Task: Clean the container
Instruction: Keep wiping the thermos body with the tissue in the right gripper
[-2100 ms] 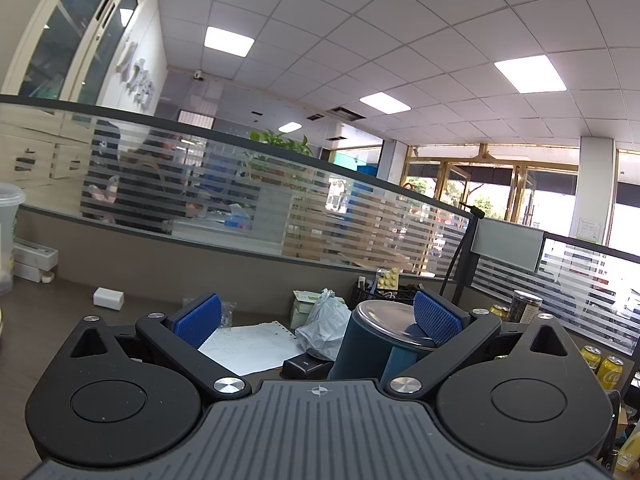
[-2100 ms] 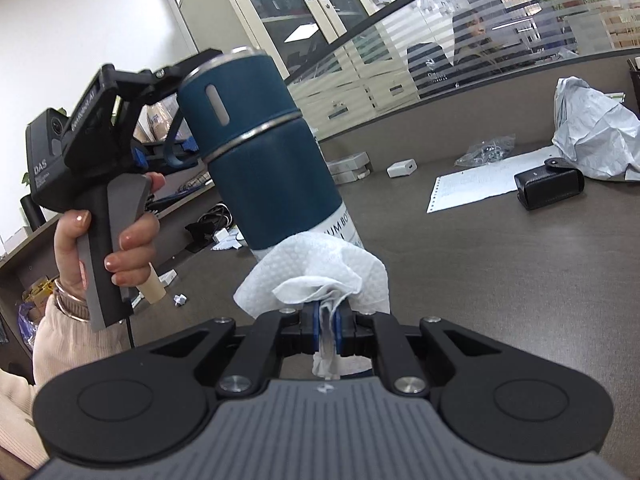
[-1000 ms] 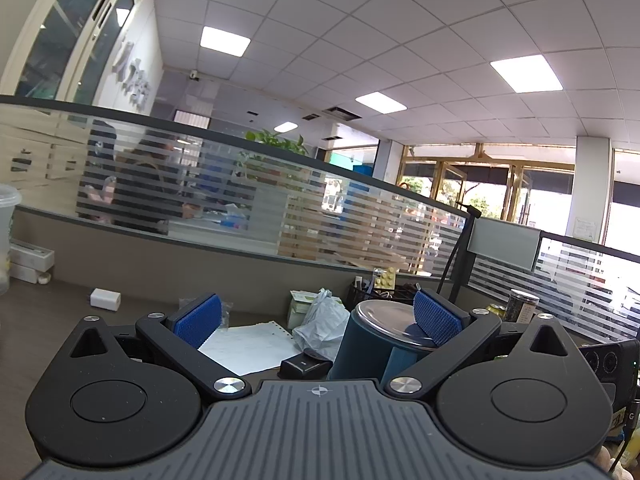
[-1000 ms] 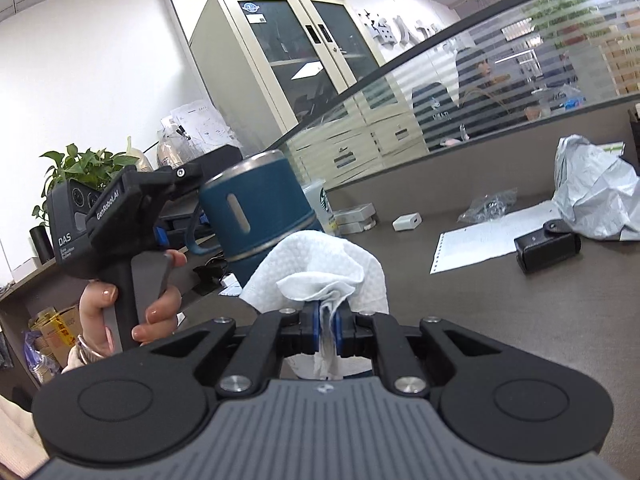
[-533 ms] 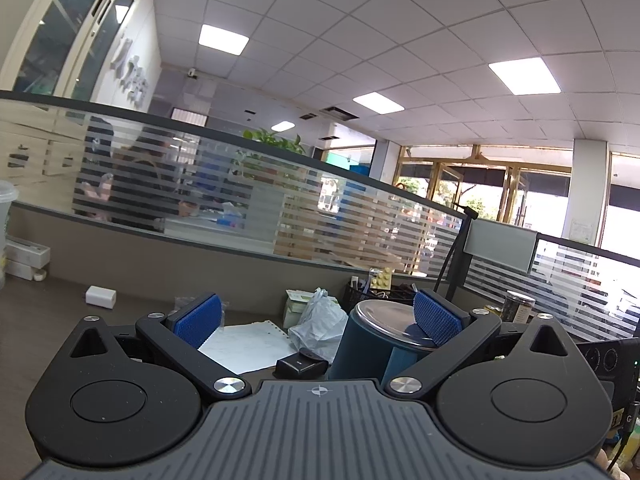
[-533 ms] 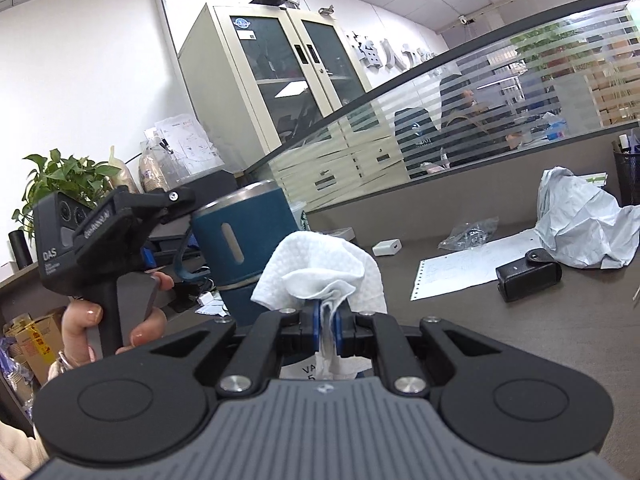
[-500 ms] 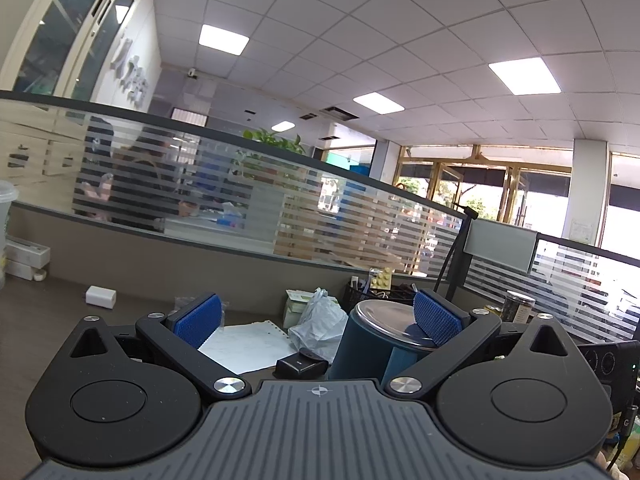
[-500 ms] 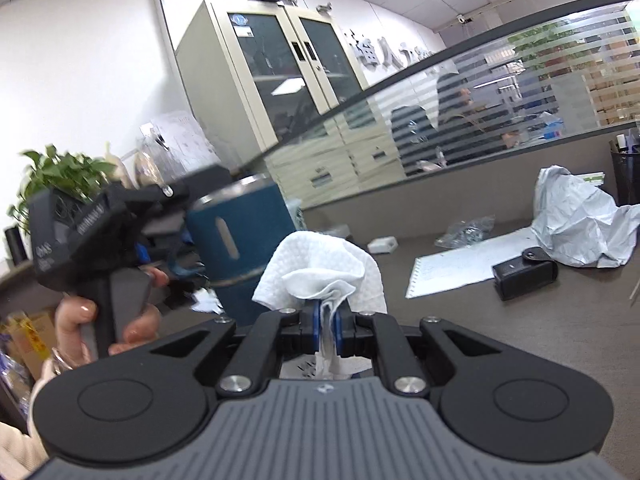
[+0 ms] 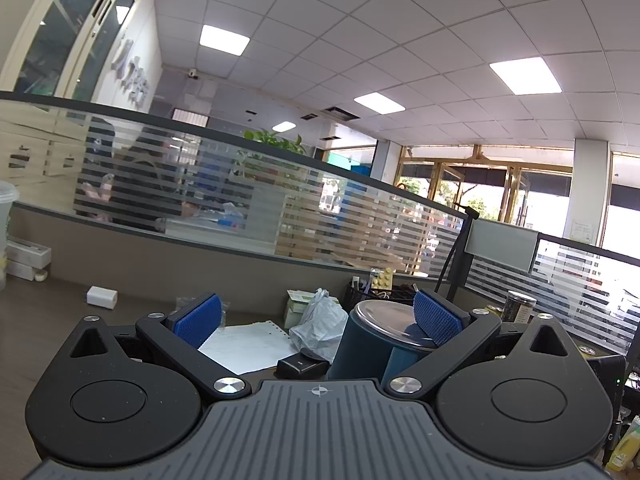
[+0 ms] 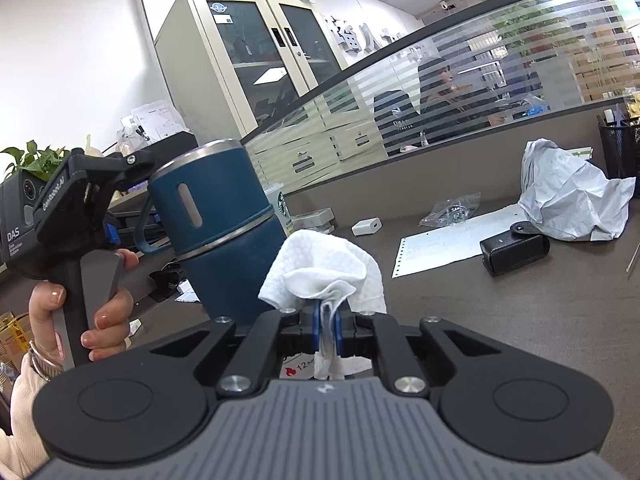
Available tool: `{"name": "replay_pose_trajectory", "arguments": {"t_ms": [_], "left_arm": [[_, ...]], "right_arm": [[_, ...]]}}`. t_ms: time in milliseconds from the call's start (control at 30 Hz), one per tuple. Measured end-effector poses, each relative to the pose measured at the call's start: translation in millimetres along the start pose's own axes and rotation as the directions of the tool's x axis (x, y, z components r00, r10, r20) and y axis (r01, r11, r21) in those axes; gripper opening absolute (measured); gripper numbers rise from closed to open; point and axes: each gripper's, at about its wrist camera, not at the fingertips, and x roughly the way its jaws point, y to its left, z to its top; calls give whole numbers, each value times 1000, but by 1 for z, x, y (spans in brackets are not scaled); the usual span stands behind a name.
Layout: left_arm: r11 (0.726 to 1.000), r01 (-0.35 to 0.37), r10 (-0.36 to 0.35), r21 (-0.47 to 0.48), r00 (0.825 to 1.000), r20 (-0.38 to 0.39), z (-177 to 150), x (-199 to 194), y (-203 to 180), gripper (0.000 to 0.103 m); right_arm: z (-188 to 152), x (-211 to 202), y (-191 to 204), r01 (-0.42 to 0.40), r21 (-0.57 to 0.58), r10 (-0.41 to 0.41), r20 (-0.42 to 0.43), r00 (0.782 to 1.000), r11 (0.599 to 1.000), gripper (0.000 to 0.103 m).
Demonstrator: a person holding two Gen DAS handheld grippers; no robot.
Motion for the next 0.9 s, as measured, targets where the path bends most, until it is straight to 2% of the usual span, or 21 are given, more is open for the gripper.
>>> {"name": "replay_pose_trajectory", "arguments": {"t_ms": [533,900], "left_arm": [[1000,2,-2,3,1000,-1,2,-1,0,103],[1000,4,-4,2,1000,-1,2,-1,-3,103]], "right_arm": [[-15,11,-3,62,56,-59,-59,997,996,12],[0,-14,10,14,34,-15,23,1000,999,12]]}}
